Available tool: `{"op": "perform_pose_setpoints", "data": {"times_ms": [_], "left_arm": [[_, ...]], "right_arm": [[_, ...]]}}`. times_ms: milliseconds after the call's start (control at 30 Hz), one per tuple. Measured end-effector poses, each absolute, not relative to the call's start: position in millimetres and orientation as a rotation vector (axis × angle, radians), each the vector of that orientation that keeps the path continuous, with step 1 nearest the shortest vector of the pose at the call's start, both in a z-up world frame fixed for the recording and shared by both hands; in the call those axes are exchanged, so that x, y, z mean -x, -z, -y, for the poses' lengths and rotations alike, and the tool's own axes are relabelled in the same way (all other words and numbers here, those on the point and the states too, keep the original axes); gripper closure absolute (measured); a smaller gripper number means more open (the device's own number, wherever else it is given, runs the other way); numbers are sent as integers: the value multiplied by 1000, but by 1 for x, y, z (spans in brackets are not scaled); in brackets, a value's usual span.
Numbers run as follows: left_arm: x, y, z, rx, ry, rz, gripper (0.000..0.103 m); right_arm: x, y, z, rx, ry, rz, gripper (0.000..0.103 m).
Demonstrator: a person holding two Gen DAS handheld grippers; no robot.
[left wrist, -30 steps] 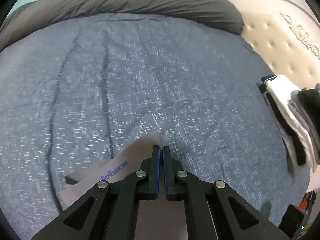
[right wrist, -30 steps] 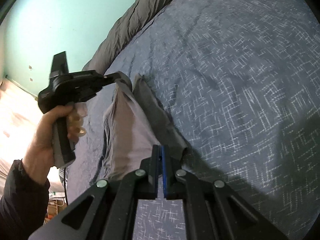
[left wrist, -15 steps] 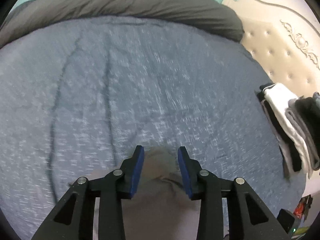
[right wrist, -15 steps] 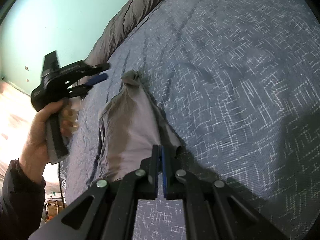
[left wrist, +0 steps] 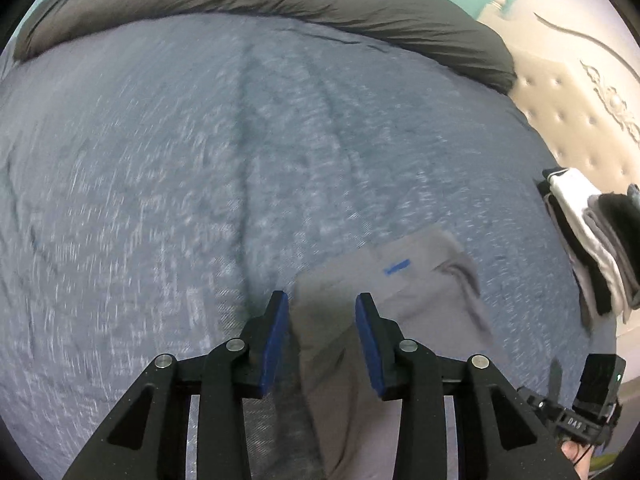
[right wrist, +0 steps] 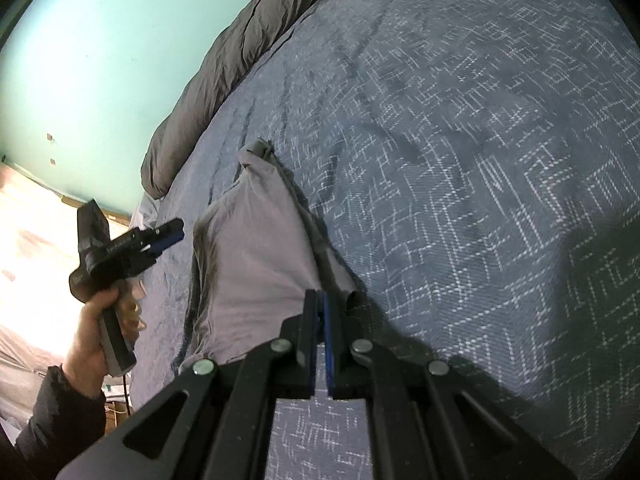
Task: Fold clothes
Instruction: 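Open the left tool and release the folded grey garment onto the sheet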
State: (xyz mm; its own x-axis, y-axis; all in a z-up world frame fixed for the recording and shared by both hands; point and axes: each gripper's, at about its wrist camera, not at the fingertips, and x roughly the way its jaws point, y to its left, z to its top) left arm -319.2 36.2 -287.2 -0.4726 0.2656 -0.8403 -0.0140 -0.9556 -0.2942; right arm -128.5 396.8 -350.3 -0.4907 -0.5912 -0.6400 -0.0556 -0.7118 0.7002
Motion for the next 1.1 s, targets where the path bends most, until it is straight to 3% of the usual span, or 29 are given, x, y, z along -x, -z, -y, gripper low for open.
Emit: {"op": "perform_pose_setpoints", "data": {"times_ms": [167,200,300,567,767,1100], "left_arm": [[309,299,-29,1477,-2530,417,65],[307,300,-28,1461,-2534,425,65],[301,302,-23,1412,-2540,448,65],[286,318,-17,1348,-2507,552,65],[276,322,-15,1308,-2474,580,65],[270,323,-7,1307,-2458,617,65]], "right_arm": [[134,338,-400,-1362,2321,923,97],[134,333,-402,-1348,2335,915,93],[137,319,-402,-1281,2352,914,67],[196,298,-374,-1237,2298,876,67],[271,287,-345,-1344,2246,731,67],[344,299,-306,-1550,2195,652,67]]}}
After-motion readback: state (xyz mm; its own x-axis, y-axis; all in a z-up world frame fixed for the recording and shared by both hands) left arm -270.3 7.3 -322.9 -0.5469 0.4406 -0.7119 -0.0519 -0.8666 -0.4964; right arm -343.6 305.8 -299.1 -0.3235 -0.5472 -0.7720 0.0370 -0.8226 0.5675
